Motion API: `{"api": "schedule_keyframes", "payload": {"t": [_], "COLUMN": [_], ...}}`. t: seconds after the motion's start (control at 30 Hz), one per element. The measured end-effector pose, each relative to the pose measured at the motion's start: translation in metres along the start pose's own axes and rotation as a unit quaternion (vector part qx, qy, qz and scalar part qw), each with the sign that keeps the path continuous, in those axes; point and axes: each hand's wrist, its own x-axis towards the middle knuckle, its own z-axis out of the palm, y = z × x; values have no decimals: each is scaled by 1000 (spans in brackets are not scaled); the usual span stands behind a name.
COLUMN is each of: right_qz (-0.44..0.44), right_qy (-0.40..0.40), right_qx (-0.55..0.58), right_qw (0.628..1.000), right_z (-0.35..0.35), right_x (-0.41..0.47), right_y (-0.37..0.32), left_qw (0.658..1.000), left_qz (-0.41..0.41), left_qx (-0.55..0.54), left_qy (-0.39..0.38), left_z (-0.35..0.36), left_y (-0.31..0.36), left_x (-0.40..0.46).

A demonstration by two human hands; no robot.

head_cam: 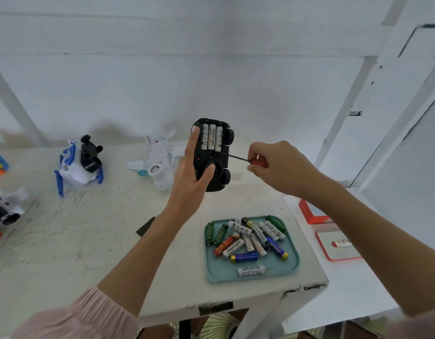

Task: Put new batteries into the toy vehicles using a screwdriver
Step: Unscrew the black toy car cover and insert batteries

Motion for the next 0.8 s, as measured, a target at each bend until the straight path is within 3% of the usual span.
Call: {"api": "schedule_keyframes", "payload": {"t": [0.3, 0.47, 0.6, 0.8], "right_qz": [-52, -65, -69, -57], "right_qy": [58, 91, 110, 158], "right_qx": [-45, -7, 41, 4], "right_qw": [996, 994, 991, 986], "right_z": [19, 35, 35, 17], "right_x": [-10, -13, -8, 4], "right_y": [34, 47, 53, 56], "left_qw": [998, 994, 997, 987], "left_qz": [-26, -56, -55, -14], "left_qx": [-21, -57, -42, 137], "left_qy": [55, 70, 29, -78], "left_z": [39, 46, 36, 0], "left_y": [0, -2, -6, -5], "left_x": [11, 14, 19, 35]}}
